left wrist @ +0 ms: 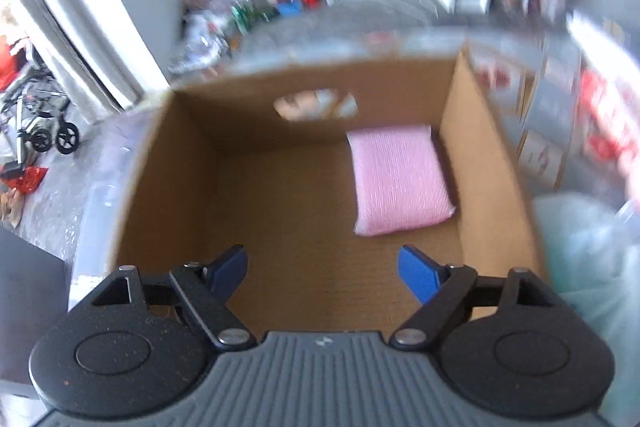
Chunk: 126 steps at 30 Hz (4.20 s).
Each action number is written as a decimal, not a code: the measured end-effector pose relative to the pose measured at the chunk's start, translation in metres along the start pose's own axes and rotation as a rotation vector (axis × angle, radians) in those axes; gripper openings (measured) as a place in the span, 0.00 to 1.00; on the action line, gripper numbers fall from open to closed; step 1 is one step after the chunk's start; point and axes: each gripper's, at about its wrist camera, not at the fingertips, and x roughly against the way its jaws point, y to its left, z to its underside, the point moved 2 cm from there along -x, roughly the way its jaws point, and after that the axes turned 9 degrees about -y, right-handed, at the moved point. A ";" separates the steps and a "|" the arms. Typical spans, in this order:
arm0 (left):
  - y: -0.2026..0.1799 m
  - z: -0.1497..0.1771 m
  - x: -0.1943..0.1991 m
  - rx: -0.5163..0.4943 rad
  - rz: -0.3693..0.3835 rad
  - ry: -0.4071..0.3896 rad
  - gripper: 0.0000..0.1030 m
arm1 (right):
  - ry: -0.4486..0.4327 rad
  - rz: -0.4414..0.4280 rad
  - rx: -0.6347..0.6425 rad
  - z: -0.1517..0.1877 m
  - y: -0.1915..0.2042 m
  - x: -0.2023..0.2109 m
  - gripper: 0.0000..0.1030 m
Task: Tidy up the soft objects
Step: 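Move the right gripper back to the pile and grasp the blue bandage box, then carry the blue bandage box with the right gripper into the cardboard box and release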
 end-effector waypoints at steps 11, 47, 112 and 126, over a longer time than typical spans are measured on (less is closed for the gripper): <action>-0.045 0.022 0.152 0.193 0.291 -0.299 0.97 | -0.154 0.110 0.127 0.017 -0.032 0.122 0.73; -0.355 0.073 0.036 -0.040 0.677 -0.153 0.41 | 0.052 0.042 0.127 -0.055 -0.245 0.073 0.74; 0.089 0.024 -0.099 0.318 0.190 0.123 0.61 | 0.187 -0.002 0.030 -0.080 0.065 -0.226 0.54; 0.095 -0.004 -0.125 0.377 0.101 0.142 0.79 | 0.146 -0.069 0.040 -0.075 0.036 -0.156 0.56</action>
